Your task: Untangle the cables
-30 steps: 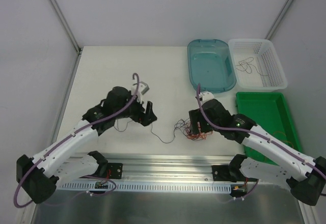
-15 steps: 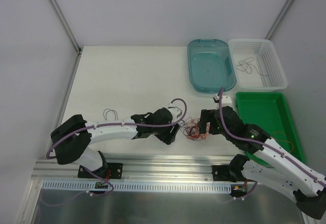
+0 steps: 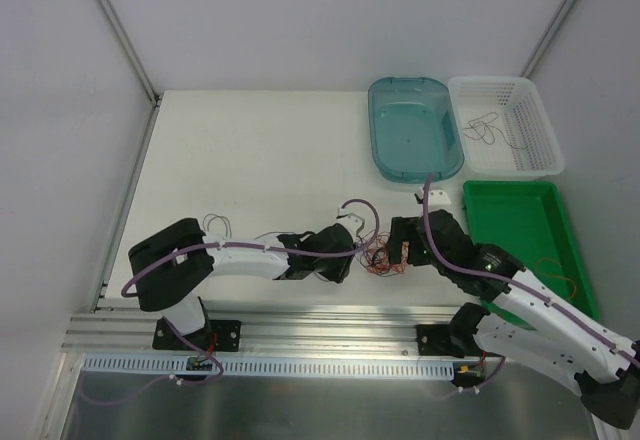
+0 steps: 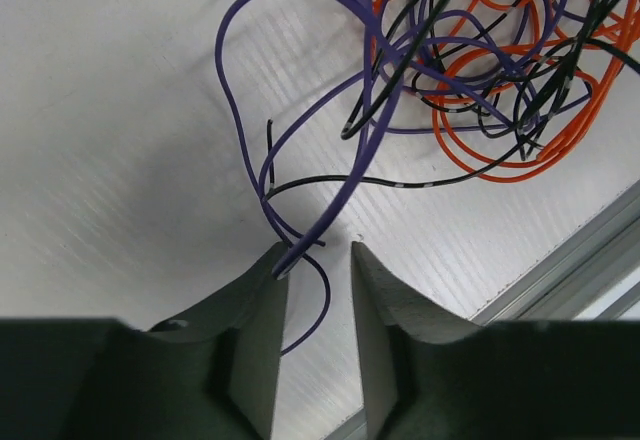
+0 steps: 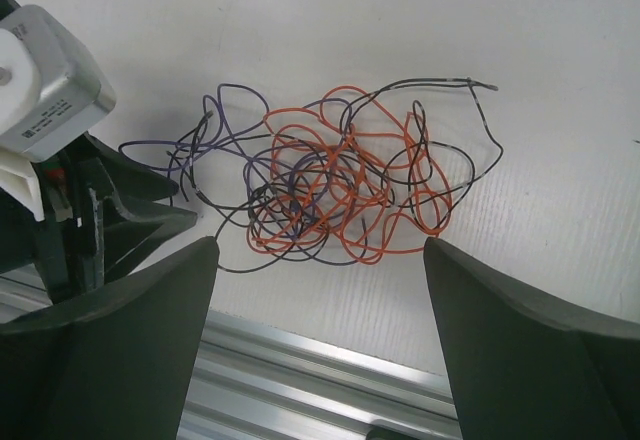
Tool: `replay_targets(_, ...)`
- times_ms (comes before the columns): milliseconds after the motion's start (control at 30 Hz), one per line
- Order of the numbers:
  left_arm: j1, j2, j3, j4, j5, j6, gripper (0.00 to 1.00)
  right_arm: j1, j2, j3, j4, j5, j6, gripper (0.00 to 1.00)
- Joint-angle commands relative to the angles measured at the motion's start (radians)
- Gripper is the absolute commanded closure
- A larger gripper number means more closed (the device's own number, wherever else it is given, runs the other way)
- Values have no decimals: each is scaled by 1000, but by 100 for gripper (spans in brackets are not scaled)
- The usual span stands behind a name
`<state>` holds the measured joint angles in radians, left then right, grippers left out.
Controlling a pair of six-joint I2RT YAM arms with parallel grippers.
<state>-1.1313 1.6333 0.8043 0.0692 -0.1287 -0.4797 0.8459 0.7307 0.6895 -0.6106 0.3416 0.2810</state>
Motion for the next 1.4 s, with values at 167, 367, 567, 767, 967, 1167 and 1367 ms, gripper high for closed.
replay_targets(167, -12, -39, -2, 38, -12, -37, 100, -5, 78, -25, 129, -95, 26, 10)
replay_targets(367, -12, -134, -20, 21, 40, -33, 100, -4, 220, -41, 231, -199, 50, 5)
replay_targets(567, -10, -217, -27, -20, 66, -36, 100, -8, 378, -42, 331, -236, 102, 7)
replay_targets(767, 5, -347, -30, -112, 20, -14, 100, -80, 509, -53, 339, -279, 148, 50)
replay_targets(967, 103, -508, -68, -215, 38, -23, 100, -163, 463, -97, 312, -285, 176, 99)
replay_targets(1167, 260, -696, -89, -371, 48, -42, 100, -248, 296, -114, 192, -204, 144, 99)
replay_targets(1367, 484, -842, -35, -540, -29, -7, 100, -289, 176, -53, 89, -231, 63, 98)
